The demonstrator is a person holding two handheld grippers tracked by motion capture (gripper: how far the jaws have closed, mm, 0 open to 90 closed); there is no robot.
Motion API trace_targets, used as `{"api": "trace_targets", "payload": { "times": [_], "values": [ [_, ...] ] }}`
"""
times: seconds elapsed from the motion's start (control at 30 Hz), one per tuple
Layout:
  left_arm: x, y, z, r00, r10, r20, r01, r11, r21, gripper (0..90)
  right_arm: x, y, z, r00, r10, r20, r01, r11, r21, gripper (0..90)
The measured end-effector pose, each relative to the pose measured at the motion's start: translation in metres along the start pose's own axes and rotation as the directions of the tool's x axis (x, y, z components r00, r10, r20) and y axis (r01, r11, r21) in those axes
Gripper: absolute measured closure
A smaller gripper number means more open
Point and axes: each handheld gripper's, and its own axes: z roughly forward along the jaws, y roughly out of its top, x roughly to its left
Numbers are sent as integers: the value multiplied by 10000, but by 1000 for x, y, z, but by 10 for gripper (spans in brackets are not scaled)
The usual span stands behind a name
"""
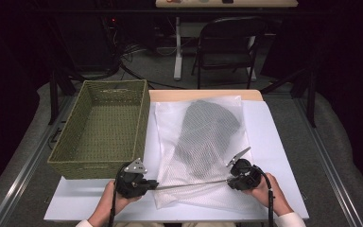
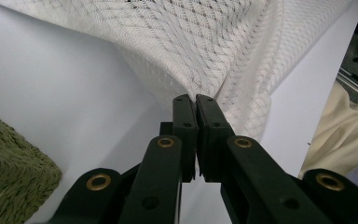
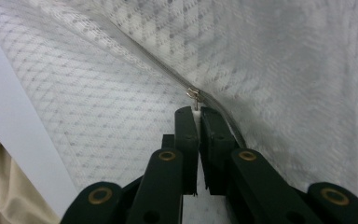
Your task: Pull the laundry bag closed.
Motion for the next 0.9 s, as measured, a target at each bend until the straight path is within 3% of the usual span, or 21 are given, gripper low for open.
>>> {"api": "trace_targets", "payload": {
  "times": [0.9],
  "values": [
    [3, -2, -1, 9999, -120, -83, 120, 9999, 46, 873, -8, -15, -6, 9994, 332, 88, -332, 9994, 2, 862]
  ]
}}
